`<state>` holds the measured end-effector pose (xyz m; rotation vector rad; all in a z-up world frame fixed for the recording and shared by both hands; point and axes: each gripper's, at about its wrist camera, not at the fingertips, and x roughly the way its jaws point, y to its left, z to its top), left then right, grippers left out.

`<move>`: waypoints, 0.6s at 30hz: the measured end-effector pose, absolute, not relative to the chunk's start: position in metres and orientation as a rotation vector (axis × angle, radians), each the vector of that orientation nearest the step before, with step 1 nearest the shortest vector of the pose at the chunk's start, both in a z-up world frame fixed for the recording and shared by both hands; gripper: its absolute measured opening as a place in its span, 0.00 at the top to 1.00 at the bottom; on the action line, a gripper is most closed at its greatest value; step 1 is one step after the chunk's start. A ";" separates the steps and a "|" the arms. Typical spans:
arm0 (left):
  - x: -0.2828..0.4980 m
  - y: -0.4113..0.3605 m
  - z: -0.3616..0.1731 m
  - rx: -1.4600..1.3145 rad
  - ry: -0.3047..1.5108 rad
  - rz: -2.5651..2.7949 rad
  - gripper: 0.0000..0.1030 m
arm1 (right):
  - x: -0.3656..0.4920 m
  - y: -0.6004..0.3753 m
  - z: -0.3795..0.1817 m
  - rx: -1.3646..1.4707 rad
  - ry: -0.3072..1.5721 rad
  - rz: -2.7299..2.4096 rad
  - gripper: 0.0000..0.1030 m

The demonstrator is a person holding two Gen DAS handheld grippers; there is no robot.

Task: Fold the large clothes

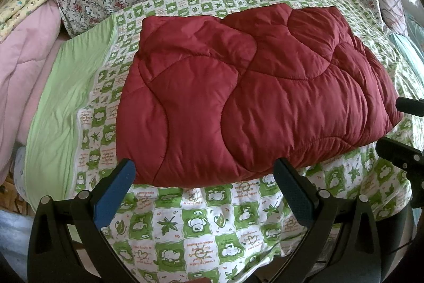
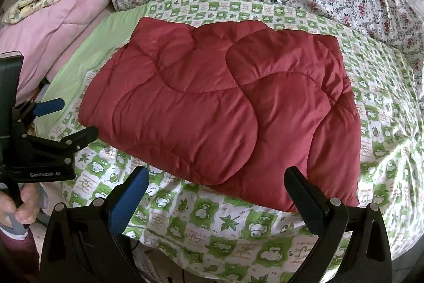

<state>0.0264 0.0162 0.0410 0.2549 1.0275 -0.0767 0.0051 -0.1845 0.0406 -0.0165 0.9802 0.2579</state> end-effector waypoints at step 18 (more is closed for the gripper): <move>0.027 0.018 0.042 0.258 1.025 -0.071 0.00 | 0.005 -0.181 0.045 -0.016 0.974 0.255 0.00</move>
